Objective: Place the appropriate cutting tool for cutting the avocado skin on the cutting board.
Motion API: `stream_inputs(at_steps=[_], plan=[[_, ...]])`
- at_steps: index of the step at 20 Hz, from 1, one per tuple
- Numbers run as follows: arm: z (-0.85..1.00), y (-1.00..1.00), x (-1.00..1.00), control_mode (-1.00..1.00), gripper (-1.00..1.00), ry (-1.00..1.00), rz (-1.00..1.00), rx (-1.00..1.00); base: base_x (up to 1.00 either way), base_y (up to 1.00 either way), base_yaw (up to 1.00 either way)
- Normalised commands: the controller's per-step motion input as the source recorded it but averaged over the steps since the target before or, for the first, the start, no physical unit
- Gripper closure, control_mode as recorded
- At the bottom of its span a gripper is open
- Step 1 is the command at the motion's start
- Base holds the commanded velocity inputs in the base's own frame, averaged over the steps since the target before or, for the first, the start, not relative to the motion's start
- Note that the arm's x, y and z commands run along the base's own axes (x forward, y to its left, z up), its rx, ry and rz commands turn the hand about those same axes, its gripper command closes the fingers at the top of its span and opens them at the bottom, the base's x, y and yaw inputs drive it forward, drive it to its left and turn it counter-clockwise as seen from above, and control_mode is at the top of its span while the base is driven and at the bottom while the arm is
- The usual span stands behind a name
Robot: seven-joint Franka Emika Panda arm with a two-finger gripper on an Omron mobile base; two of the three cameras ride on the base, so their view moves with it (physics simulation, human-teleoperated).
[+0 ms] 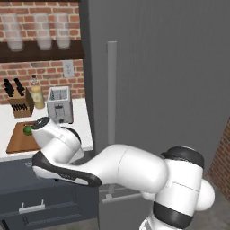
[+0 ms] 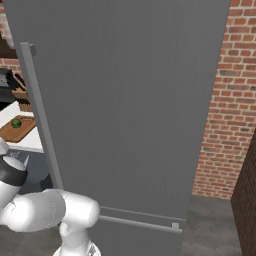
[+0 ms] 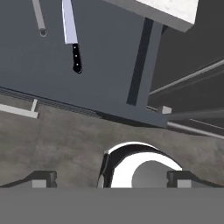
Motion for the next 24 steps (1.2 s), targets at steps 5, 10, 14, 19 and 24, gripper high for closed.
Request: stream_inputs(at_steps=[5,10,14,19,24], plan=[[-0.05,0.53,0.33,-1.0,-1.0,0.03,-0.07,0.03,0.0,0.0,0.0],[-0.24,0.48,0.34,-1.0,-1.0,0.03,-0.06,0.05,0.0,0.0,0.0],[-0.42,0.36,0.2,-1.0,-1.0,0.0,-0.03,0.1,0.0,0.0,0.0],[-0.37,0.07,0.28,-1.0,-1.0,0.0,-0.02,0.14,0.0,0.0,0.0],[-0.27,0.0,0.45,-1.0,-1.0,0.02,-0.02,0.01,0.0,0.0,0.0]])
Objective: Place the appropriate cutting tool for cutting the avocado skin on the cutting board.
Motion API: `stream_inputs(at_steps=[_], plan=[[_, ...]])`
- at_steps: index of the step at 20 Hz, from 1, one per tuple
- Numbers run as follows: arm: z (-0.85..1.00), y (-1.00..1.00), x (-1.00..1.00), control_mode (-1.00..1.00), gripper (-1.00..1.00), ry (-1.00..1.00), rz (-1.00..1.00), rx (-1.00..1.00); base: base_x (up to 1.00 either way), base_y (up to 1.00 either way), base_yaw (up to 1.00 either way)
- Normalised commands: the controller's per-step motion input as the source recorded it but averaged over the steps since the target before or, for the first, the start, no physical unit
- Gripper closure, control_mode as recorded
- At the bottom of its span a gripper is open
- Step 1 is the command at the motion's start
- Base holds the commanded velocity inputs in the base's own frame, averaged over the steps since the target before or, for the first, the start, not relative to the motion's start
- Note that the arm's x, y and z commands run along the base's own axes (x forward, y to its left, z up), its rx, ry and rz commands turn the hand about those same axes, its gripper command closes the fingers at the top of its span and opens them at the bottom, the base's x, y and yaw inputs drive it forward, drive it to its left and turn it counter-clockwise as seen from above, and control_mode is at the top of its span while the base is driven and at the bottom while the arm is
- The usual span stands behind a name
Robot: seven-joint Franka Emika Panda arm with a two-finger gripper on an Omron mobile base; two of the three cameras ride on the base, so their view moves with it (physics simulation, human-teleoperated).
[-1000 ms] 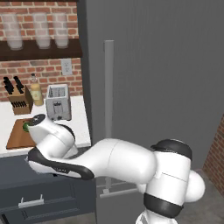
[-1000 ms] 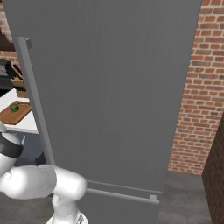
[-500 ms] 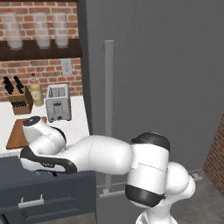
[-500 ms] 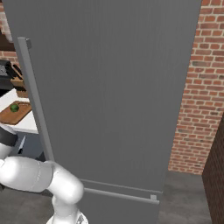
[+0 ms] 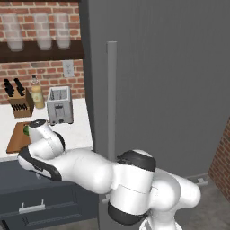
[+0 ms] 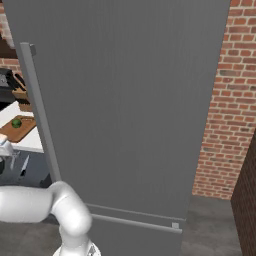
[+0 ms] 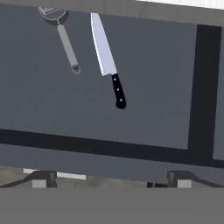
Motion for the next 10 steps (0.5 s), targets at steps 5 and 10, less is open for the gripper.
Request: stream_inputs(at_steps=[5,10], plan=[[-0.48,0.02,0.21,-1.0,-1.0,0.0,0.0,0.0,0.0,0.0,0.0],[-0.74,0.14,-0.03,-1.0,-1.0,0.0,0.0,0.0,0.0,0.0,0.0]])
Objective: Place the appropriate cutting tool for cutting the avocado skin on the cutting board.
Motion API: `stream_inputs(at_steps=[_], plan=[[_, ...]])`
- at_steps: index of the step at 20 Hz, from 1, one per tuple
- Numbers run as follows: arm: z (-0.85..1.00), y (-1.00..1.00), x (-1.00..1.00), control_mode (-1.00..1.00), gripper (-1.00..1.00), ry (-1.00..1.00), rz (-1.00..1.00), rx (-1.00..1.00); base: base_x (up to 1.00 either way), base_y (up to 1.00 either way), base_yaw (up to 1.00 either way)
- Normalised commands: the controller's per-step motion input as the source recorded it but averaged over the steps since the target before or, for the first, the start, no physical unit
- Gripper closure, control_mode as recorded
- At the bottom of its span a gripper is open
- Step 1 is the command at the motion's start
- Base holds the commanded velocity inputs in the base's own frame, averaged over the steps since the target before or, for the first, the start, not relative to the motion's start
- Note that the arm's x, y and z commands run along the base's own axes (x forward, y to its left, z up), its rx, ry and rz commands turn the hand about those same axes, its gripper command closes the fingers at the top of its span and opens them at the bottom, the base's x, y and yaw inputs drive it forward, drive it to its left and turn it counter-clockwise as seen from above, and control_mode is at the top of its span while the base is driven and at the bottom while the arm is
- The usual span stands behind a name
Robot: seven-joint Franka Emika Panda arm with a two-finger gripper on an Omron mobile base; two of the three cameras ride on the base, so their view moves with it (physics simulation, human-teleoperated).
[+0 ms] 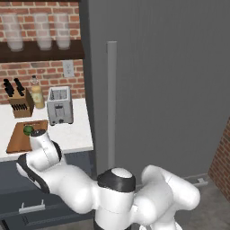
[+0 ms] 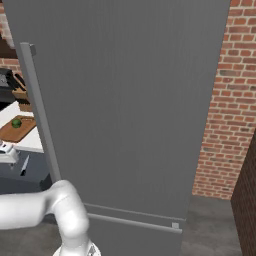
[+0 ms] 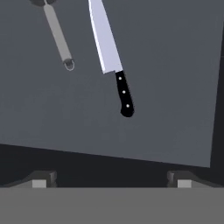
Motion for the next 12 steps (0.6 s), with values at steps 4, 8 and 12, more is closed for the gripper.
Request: stream_inputs(at_steps=[4,8,12], plan=[[-0.73,0.15,-0.11,-1.0,-1.0,0.0,0.0,0.0,0.0,0.0,0.0],[-0.57,0.06,-0.26,-1.0,-1.0,0.0,0.0,0.02,0.0,0.0,0.0],[-0.11,0.1,-0.62,-1.0,-1.0,0.06,0.0,0.13,0.0,0.0,0.0]])
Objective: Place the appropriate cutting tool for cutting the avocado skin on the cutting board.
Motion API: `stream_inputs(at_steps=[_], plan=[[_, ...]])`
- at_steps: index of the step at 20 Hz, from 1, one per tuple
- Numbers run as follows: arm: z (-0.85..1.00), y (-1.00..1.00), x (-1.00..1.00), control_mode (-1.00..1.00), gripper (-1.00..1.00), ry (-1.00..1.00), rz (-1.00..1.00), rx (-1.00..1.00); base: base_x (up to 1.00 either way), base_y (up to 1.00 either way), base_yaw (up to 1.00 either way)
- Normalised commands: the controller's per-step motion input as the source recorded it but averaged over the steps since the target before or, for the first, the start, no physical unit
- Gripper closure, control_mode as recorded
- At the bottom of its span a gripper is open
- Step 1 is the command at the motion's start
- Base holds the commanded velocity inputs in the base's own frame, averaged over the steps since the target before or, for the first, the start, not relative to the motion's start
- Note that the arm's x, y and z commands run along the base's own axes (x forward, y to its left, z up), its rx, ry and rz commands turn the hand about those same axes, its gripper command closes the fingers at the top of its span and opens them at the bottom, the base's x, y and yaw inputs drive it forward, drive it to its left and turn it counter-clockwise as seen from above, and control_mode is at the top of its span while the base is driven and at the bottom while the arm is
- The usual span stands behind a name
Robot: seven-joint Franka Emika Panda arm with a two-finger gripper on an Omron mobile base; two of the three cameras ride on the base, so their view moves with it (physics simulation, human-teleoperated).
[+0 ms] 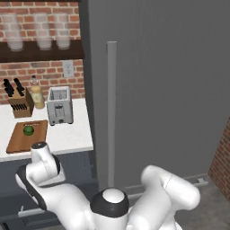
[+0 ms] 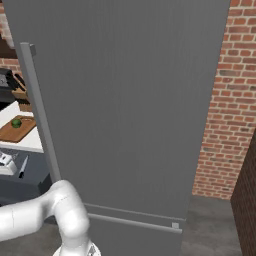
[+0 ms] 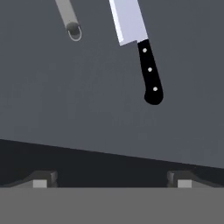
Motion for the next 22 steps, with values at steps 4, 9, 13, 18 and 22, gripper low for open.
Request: stream_inputs(at_steps=[4,9,13,18,22], plan=[[0.0,0.07,-0.84,-1.0,-1.0,0.16,0.0,0.17,0.0,0.0,0.0],[0.0,0.02,-0.87,-1.0,-1.0,0.18,0.0,0.16,0.0,0.0,0.0],[0.0,0.02,-0.89,-1.0,-1.0,0.09,0.0,0.1,0.0,0.0,0.0],[0.21,0.02,-0.78,-1.0,-1.0,0.0,0.0,0.0,0.0,0.0,0.0],[0.7,0.07,-0.21,-1.0,-1.0,-0.01,0.0,-0.02,0.0,0.0,0.0]])
